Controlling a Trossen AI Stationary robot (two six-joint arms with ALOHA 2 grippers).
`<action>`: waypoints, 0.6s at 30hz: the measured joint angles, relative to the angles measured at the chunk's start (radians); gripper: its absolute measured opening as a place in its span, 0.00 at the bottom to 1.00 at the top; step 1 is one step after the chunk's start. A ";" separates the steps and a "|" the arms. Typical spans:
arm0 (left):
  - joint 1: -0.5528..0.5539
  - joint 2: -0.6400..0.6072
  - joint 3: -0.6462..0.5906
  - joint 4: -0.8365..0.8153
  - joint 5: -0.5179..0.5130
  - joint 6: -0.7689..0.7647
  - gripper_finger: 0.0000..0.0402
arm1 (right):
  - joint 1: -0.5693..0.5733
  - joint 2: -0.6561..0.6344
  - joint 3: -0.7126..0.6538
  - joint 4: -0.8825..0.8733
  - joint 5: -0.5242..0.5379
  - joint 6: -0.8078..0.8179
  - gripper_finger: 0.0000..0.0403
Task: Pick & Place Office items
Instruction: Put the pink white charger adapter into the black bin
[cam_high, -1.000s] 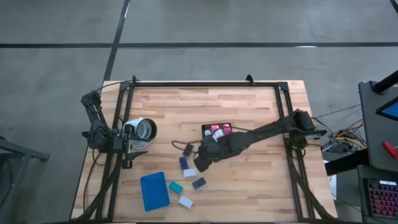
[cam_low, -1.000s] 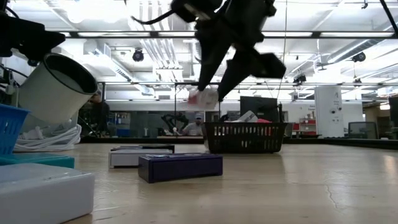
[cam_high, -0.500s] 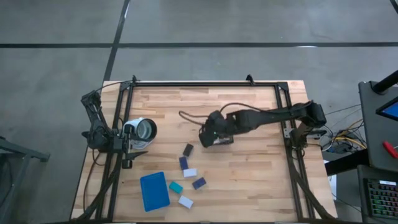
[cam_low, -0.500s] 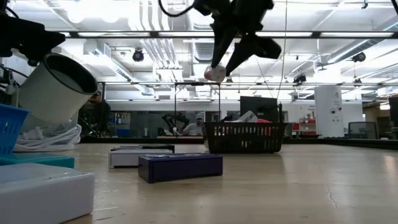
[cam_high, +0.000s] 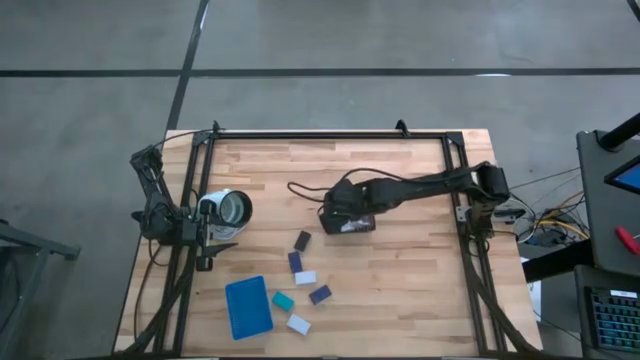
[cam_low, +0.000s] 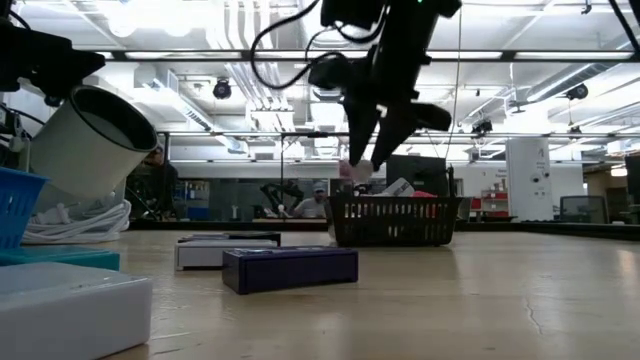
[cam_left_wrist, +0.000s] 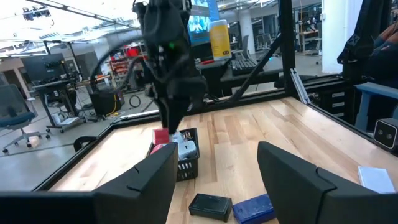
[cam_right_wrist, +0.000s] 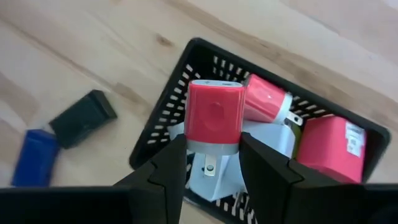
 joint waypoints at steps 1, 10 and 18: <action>0.000 0.000 0.000 0.000 0.000 0.000 0.56 | 0.000 0.011 0.000 0.002 0.000 0.000 0.33; 0.000 0.000 0.000 0.000 0.000 0.000 0.56 | 0.000 0.072 0.000 0.022 -0.031 0.000 0.33; 0.000 0.000 0.000 0.000 0.000 0.000 0.56 | -0.001 0.111 0.000 0.031 -0.079 -0.026 0.33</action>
